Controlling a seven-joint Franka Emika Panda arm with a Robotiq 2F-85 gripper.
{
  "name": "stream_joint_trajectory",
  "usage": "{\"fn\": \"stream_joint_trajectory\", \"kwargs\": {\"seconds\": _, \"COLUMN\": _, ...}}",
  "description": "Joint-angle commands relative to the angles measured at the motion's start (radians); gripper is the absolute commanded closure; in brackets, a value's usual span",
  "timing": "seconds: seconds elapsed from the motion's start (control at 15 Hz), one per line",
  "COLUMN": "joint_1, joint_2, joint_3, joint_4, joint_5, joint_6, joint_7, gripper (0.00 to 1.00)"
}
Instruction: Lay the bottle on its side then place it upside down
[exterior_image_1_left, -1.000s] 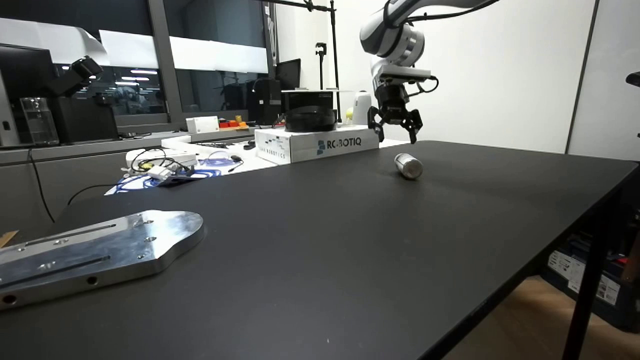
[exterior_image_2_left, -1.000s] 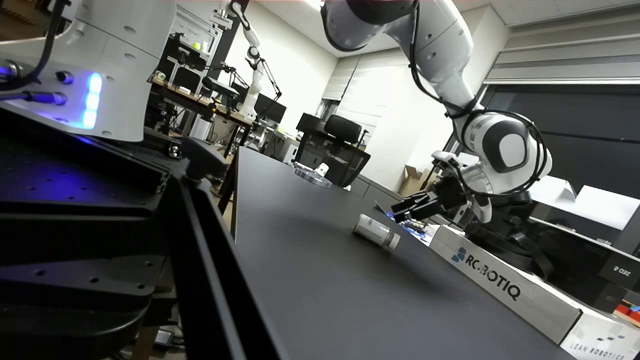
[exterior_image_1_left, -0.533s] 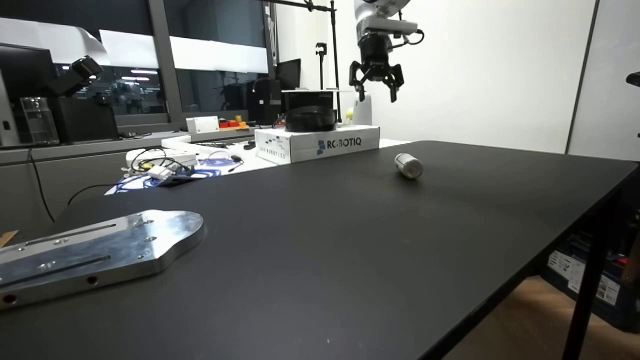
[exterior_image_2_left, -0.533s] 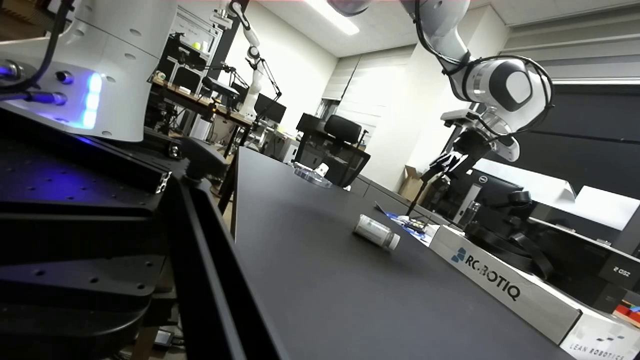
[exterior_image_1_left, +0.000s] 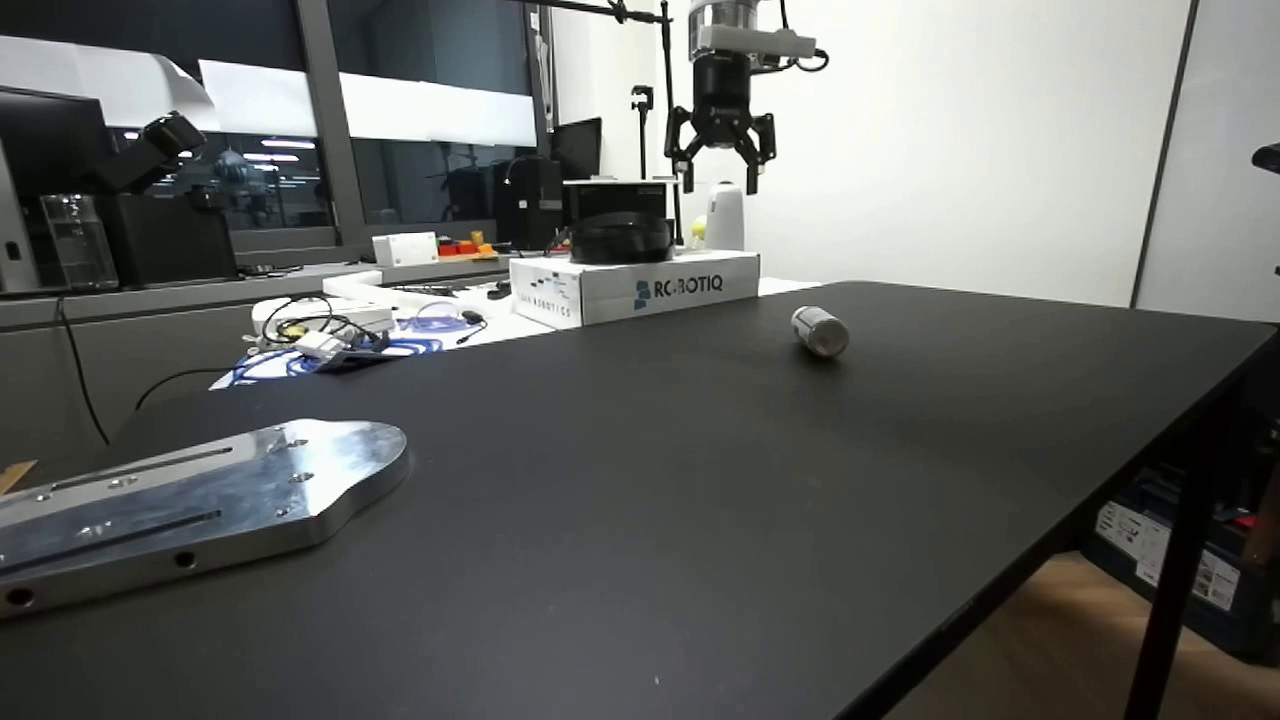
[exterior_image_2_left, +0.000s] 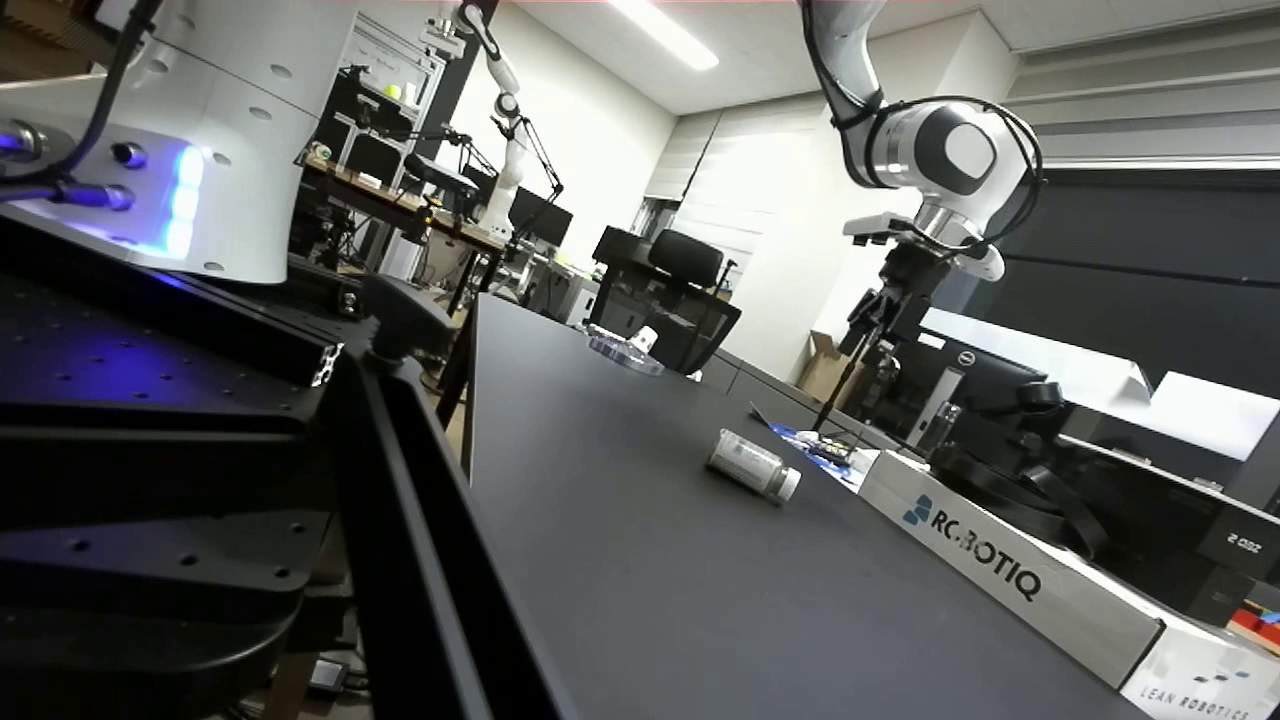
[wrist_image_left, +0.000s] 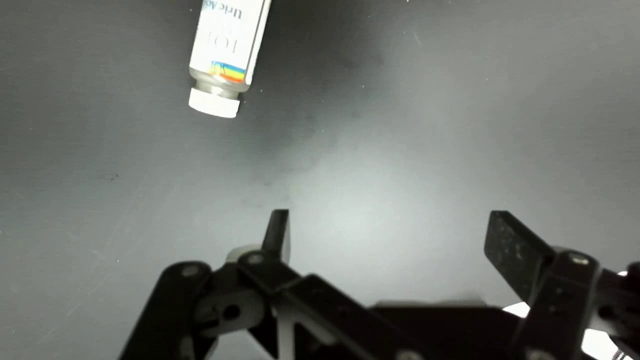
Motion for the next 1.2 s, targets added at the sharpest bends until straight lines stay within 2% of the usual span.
{"fn": "stream_joint_trajectory", "kwargs": {"seconds": 0.0, "joint_1": -0.023, "joint_2": -0.027, "joint_3": 0.041, "joint_4": -0.044, "joint_5": -0.032, "joint_6": 0.02, "joint_7": 0.012, "gripper": 0.0}}
{"fn": "stream_joint_trajectory", "kwargs": {"seconds": 0.2, "joint_1": -0.021, "joint_2": -0.085, "joint_3": 0.049, "joint_4": -0.135, "joint_5": -0.037, "joint_6": 0.043, "joint_7": 0.011, "gripper": 0.0}}
{"fn": "stream_joint_trajectory", "kwargs": {"seconds": 0.6, "joint_1": -0.021, "joint_2": -0.099, "joint_3": 0.049, "joint_4": -0.156, "joint_5": -0.036, "joint_6": 0.047, "joint_7": 0.011, "gripper": 0.0}}
{"fn": "stream_joint_trajectory", "kwargs": {"seconds": 0.73, "joint_1": -0.021, "joint_2": -0.127, "joint_3": 0.044, "joint_4": -0.213, "joint_5": -0.01, "joint_6": 0.073, "joint_7": 0.087, "gripper": 0.0}}
{"fn": "stream_joint_trajectory", "kwargs": {"seconds": 1.13, "joint_1": -0.007, "joint_2": -0.193, "joint_3": 0.015, "joint_4": -0.446, "joint_5": 0.012, "joint_6": 0.309, "joint_7": 0.285, "gripper": 0.0}}
